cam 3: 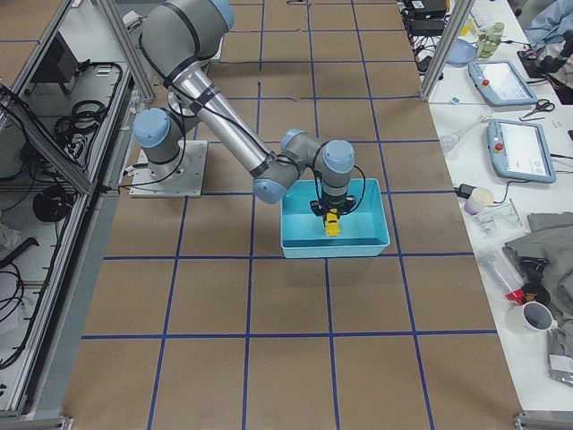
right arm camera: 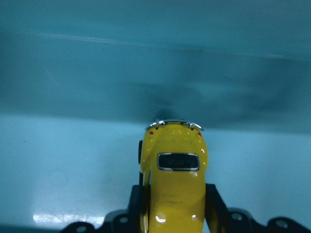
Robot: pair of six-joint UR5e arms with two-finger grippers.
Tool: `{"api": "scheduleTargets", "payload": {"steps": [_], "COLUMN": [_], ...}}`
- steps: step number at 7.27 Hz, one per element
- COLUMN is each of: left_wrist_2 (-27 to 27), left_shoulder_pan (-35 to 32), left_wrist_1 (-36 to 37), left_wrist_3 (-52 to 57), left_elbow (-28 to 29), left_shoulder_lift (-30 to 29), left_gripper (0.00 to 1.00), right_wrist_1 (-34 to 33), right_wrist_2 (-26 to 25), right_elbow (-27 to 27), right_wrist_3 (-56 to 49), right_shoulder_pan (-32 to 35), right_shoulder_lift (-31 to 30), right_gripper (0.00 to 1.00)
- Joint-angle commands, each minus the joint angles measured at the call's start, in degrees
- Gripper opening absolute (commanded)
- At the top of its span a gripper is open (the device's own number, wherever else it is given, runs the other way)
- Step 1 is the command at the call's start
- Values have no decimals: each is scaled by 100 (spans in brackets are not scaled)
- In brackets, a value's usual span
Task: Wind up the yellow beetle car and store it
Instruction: 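Lower the car into the blue bin and open the right gripper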
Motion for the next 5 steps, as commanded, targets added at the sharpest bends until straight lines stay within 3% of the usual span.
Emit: {"api": "scheduleTargets", "payload": {"steps": [1, 2, 3, 5], "left_wrist_2": [4, -5, -5, 13], "left_shoulder_pan": [1, 1, 1, 1], "left_wrist_1": [72, 73, 73, 73], "left_wrist_3": [4, 4, 13, 22], "left_elbow": [-42, -42, -42, -42], "left_shoulder_lift": [-2, 7, 7, 7], "left_gripper": [100, 100, 100, 100], "right_wrist_1": [-48, -21, -4, 284], "right_wrist_2": [-48, -48, -57, -93], "right_elbow": [35, 35, 26, -105], "right_wrist_3": [85, 94, 103, 425], "right_shoulder_pan": [-6, 3, 3, 152], "right_shoulder_lift": [85, 77, 33, -246], "right_gripper": [72, 88, 94, 94]}}
